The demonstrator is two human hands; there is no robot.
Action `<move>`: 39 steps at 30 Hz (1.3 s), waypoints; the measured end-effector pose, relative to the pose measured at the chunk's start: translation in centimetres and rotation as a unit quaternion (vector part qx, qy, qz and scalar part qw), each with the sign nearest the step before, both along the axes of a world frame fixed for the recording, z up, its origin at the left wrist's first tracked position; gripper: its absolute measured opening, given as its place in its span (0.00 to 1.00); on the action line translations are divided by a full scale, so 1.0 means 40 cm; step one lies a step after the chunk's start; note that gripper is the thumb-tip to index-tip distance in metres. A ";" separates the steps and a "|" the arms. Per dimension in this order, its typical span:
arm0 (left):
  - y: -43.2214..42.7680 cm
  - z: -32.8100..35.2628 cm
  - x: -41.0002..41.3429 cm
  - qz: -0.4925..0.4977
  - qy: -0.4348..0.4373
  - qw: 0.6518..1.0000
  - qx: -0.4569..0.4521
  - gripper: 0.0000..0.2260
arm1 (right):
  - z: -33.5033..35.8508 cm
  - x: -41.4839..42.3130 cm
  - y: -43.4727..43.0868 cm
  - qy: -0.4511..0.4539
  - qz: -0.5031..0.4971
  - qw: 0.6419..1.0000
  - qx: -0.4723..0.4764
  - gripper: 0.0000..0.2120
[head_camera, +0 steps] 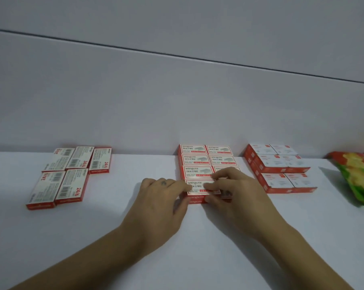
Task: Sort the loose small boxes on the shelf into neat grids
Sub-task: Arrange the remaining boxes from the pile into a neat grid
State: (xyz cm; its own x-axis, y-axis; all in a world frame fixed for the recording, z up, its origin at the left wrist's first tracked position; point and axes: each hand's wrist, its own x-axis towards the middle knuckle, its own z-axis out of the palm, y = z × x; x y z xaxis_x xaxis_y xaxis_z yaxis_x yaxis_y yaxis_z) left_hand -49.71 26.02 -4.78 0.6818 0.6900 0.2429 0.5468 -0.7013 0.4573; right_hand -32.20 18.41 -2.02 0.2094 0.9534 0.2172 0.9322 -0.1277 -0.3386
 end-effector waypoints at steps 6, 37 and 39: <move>0.025 0.038 -0.012 -0.031 0.018 0.999 0.026 0.14 | 0.054 -0.022 0.012 -0.123 -0.004 0.991 -0.060 0.15; 0.248 0.099 -0.381 0.142 0.124 0.973 0.136 0.20 | 0.072 -0.404 0.456 -0.119 0.202 0.955 -0.179 0.28; 0.252 0.104 -0.379 0.142 0.112 0.975 0.125 0.20 | 0.068 -0.398 0.468 -0.100 0.206 0.955 -0.188 0.23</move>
State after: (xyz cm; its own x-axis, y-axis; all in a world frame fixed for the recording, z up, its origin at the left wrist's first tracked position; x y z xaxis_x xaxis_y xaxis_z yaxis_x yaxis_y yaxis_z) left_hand -64.89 36.10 -0.61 0.5269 0.7973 0.2944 0.8023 -0.5809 0.1375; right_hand -48.13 37.12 0.71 -0.2107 0.9642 -0.1611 0.9706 0.1868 -0.1516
